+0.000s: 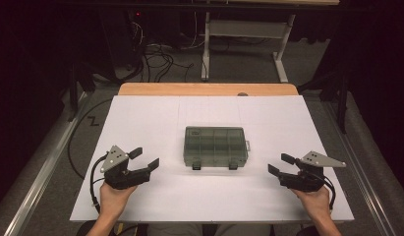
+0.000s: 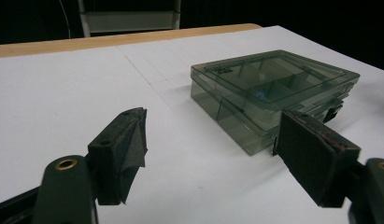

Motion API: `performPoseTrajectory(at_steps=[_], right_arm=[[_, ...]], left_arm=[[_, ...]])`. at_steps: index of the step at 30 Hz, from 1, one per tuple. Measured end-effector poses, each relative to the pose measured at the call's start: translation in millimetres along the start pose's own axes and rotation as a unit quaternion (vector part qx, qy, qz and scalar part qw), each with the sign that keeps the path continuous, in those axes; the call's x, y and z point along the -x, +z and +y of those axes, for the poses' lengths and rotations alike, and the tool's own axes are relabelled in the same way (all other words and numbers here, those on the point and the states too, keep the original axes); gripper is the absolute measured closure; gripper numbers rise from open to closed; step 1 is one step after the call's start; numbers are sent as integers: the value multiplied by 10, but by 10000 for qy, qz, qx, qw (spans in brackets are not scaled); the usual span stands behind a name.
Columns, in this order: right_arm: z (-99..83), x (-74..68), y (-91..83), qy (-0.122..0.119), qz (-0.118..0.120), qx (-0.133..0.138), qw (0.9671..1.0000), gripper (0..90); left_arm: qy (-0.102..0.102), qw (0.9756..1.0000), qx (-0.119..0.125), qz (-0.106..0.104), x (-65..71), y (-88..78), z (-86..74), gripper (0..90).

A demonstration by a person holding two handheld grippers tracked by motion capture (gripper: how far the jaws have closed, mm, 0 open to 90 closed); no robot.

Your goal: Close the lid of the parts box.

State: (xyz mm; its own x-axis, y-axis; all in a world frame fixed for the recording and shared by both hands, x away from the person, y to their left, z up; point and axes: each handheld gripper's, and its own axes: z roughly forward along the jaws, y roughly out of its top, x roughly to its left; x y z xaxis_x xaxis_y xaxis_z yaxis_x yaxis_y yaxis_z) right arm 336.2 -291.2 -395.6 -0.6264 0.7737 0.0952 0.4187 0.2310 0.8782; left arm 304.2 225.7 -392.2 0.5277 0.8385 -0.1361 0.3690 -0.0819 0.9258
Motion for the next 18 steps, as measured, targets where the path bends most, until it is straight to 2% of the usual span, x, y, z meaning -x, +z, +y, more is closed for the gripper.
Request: performPoseTrajectory(at_steps=[5,16,18], right_arm=[[-22,36,-18,48,-67,43,10000,310],[-49,47,-2,65,-58,25,10000,310],[-51,49,-8,89,-55,33,9999,310]], left_arm=[[62,10000,-27,53,-8,5,-15,248],[40,9999,-110,126,-54,22,-40,247],[-15,9999,-96,123,-68,32,-57,248]])
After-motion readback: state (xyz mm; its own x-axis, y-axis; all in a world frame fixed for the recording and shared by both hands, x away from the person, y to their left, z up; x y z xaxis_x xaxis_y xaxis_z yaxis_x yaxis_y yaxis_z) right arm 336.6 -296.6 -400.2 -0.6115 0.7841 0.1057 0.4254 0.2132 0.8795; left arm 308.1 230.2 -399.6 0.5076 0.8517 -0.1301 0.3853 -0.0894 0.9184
